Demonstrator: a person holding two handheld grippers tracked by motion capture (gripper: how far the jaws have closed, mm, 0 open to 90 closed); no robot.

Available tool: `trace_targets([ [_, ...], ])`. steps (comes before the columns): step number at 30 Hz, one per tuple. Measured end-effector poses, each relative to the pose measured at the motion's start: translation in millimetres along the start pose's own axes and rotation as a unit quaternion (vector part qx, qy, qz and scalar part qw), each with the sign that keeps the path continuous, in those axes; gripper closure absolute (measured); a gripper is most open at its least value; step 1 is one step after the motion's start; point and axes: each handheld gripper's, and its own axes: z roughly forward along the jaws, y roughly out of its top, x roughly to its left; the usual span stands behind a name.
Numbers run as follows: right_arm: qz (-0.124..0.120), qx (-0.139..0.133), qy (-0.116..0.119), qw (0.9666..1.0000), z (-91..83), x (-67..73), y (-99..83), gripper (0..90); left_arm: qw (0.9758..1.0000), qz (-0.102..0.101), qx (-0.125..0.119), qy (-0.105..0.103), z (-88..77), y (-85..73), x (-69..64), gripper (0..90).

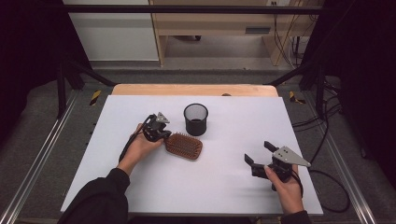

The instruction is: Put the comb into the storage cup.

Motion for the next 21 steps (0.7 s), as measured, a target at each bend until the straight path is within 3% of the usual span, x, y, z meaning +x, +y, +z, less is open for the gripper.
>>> trace_targets([
  [21, 0.002, 0.001, 0.000, 1.0000, 0.4, 0.0, -0.1, 7.2, 0.9999, 0.009, 0.014, -0.004, -8.5, -12.5, -1.5, 90.0],
])
